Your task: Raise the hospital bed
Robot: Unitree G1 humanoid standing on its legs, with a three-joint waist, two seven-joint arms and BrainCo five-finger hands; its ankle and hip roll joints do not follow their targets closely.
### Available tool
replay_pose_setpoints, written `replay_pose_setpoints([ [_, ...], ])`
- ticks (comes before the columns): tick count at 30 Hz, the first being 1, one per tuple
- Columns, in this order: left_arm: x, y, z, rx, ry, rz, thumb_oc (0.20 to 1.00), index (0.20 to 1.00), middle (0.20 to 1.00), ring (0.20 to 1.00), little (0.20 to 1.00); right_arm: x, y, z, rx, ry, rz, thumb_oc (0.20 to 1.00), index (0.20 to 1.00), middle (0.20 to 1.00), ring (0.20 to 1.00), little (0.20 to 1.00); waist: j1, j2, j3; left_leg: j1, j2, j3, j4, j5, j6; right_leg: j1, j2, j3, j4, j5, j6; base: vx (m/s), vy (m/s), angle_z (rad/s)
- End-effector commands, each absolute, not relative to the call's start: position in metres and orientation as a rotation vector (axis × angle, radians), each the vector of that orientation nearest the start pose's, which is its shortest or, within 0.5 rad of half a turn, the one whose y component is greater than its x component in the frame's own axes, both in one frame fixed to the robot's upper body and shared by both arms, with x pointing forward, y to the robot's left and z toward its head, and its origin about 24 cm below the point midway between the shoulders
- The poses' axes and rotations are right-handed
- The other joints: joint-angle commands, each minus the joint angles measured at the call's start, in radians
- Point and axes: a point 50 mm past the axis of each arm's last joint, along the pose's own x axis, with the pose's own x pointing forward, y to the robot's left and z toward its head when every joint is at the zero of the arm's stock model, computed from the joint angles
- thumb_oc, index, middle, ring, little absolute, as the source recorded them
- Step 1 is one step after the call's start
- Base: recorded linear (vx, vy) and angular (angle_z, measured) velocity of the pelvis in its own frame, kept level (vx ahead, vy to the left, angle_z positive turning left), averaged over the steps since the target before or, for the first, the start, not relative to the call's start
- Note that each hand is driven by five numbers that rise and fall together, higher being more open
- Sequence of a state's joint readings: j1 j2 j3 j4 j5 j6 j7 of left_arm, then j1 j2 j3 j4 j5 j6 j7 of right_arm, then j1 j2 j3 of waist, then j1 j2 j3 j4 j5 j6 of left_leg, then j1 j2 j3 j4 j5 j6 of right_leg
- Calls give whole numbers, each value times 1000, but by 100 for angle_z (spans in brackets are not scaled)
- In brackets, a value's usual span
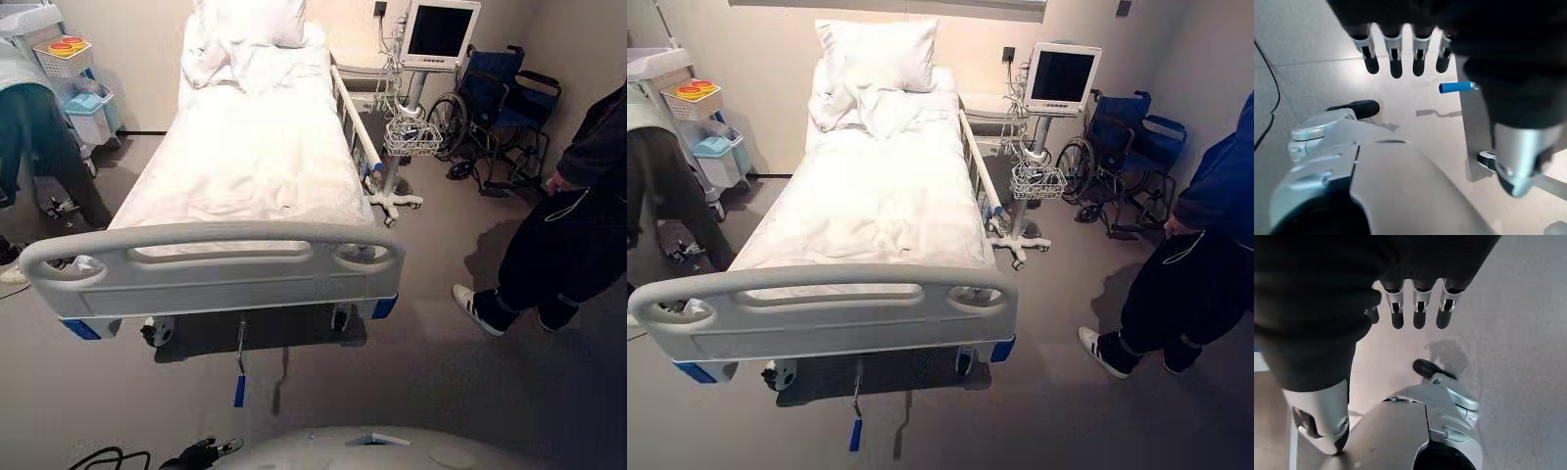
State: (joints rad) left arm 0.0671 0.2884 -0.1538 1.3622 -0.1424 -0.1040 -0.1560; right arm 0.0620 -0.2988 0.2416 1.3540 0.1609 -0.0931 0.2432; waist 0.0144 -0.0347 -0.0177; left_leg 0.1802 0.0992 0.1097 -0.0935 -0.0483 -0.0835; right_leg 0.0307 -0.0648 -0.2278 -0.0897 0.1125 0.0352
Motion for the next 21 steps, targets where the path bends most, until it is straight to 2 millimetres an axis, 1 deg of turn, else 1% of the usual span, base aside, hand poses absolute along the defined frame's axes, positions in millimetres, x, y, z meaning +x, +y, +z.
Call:
replay_pose_setpoints([
  [1,71,246,-162,144,1265,0,1000,1000,1000,1000,1000,64,-250,-162,-151,1310,119,1000,1000,1000,1000,1000,0,8,63,17,-46,45,11,23,26,90,-23,-16,136,-142,97,-120,29,4],
  [3,69,246,-163,141,1269,4,1000,1000,1000,1000,1000,64,-249,-162,-150,1311,119,1000,1000,1000,1000,1000,1,8,63,18,-46,45,10,23,27,91,-23,-15,136,-142,97,0,0,0],
  [4,70,249,-162,143,1269,19,1000,1000,1000,1000,1000,63,-250,-162,-155,1313,117,1000,1000,1000,1000,1000,0,7,63,19,-46,45,11,23,26,91,-23,-15,136,-142,97,0,0,0],
  [21,67,248,-163,128,1273,18,1000,1000,1000,1000,1000,62,-251,-161,-150,1312,112,1000,1000,1000,1000,1000,0,7,64,18,-46,46,8,26,28,90,-21,-11,130,-138,96,0,0,0],
])
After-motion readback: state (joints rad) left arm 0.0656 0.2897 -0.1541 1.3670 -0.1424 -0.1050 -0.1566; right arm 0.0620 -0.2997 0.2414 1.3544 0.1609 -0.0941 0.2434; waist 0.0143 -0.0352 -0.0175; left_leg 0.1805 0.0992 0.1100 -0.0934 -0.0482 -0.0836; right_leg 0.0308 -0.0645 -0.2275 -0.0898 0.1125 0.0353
